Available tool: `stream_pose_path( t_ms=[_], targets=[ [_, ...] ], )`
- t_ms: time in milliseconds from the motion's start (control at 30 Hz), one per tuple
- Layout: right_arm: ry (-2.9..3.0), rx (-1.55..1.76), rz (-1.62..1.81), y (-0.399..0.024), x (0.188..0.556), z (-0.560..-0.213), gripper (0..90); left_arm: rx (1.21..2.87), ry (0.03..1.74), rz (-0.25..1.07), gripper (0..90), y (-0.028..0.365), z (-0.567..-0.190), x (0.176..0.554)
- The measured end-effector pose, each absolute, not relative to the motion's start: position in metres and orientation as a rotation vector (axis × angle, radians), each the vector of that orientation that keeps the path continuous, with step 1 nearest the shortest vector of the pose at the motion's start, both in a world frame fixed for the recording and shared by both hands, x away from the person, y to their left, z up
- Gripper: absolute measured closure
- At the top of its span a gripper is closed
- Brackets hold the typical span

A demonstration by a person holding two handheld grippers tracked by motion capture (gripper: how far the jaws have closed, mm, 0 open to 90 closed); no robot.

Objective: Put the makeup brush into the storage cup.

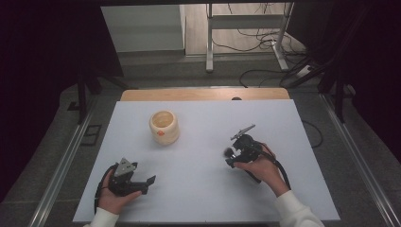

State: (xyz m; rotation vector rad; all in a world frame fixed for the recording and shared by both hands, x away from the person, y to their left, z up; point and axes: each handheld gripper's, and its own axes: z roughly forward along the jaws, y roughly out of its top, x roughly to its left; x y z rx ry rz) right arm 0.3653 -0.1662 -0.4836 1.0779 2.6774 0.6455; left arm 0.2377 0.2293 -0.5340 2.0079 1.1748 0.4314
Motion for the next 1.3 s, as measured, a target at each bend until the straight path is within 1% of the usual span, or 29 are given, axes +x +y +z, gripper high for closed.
stream_pose_path(
  t_ms=[133, 233, 267, 300, 333, 367, 467, 533, 567, 600, 700, 833, 1167, 1300],
  targets=[
    [2.693, 1.091, 0.597, -0.163, 0.369, -0.489, 26.9, 2.010, 1.174, 0.432, 11.1, 0.230, -0.534, 0.238],
    [2.704, 1.103, 0.578, -0.162, 0.372, -0.491, 31.5, 2.010, 1.175, 0.432, 11.1, 0.230, -0.534, 0.238],
    [2.704, 1.103, 0.578, -0.162, 0.372, -0.491, 31.5, 2.010, 1.175, 0.432, 11.1, 0.230, -0.534, 0.238],
    [2.704, 1.101, 0.556, -0.161, 0.372, -0.492, 35.0, 2.010, 1.175, 0.433, 11.1, 0.229, -0.534, 0.237],
    [2.704, 1.101, 0.556, -0.161, 0.372, -0.492, 35.0, 2.009, 1.174, 0.434, 11.1, 0.229, -0.534, 0.237],
    [2.706, 1.099, 0.530, -0.160, 0.373, -0.493, 37.9, 2.008, 1.173, 0.435, 11.1, 0.229, -0.533, 0.237],
    [2.709, 1.103, 0.514, -0.159, 0.373, -0.494, 40.8, 2.007, 1.173, 0.435, 11.1, 0.229, -0.533, 0.237],
    [2.716, 1.107, 0.484, -0.159, 0.374, -0.495, 50.1, 2.008, 1.174, 0.438, 11.1, 0.230, -0.533, 0.237],
    [2.716, 1.107, 0.484, -0.159, 0.374, -0.495, 50.1, 2.008, 1.174, 0.438, 11.1, 0.230, -0.533, 0.237],
    [2.730, 1.110, 0.461, -0.158, 0.374, -0.497, 55.6, 2.009, 1.176, 0.438, 11.1, 0.231, -0.534, 0.237],
    [2.741, 1.115, 0.443, -0.158, 0.374, -0.498, 57.0, 2.007, 1.177, 0.440, 11.1, 0.231, -0.534, 0.237],
    [2.756, 1.117, 0.404, -0.156, 0.374, -0.496, 69.6, 2.005, 1.176, 0.442, 11.1, 0.231, -0.533, 0.236],
    [2.787, 1.089, 0.382, -0.155, 0.375, -0.495, 71.1, 1.999, 1.173, 0.441, 11.2, 0.231, -0.532, 0.236],
    [2.787, 1.076, 0.447, -0.157, 0.374, -0.489, 71.2, 1.998, 1.173, 0.441, 11.2, 0.232, -0.532, 0.236]
  ],
)
